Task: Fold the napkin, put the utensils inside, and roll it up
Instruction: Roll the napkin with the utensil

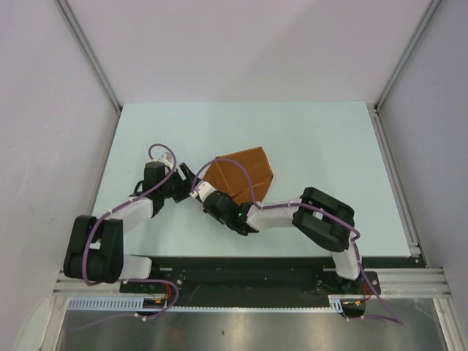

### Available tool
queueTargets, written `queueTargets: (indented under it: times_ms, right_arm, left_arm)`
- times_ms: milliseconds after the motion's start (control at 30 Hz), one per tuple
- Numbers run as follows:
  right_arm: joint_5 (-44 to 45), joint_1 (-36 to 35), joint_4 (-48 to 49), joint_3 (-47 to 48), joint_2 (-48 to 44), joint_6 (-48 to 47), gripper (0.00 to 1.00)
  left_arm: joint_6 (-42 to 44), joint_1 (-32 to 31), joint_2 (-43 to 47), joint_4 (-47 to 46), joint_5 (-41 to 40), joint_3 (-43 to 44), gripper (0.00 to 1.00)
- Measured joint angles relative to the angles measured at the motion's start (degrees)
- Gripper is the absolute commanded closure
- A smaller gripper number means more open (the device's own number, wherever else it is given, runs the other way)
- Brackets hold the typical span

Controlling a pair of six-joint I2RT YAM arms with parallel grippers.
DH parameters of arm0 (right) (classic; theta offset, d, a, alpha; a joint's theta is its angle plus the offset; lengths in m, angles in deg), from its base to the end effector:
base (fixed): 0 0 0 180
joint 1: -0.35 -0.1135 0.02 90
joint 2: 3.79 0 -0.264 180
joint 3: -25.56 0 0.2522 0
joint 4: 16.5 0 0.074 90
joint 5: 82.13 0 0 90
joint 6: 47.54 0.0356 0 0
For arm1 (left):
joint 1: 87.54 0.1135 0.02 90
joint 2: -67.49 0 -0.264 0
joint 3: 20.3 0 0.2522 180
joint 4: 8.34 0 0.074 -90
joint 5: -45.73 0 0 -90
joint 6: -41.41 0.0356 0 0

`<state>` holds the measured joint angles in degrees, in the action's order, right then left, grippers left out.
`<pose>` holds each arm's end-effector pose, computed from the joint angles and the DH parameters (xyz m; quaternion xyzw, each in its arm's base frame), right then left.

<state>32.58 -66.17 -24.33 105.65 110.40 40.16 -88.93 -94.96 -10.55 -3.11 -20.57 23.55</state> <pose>0.1794 0.3757 0.1419 -0.4323 0.7853 0.0460 0.4409 0.2523 -0.0473 0.1624 -0.1666 0.8735 -0.3390 0.3071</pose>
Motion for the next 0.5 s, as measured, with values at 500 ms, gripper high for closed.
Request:
queueTargets:
  times_ms: [500]
  right_arm:
    - [-40.13, 14.84, -16.11, 7.89, -0.35, 9.97, 1.0]
  left_arm:
    - [4.98, 0.92, 20.9, 6.49, -11.69, -7.98, 0.17]
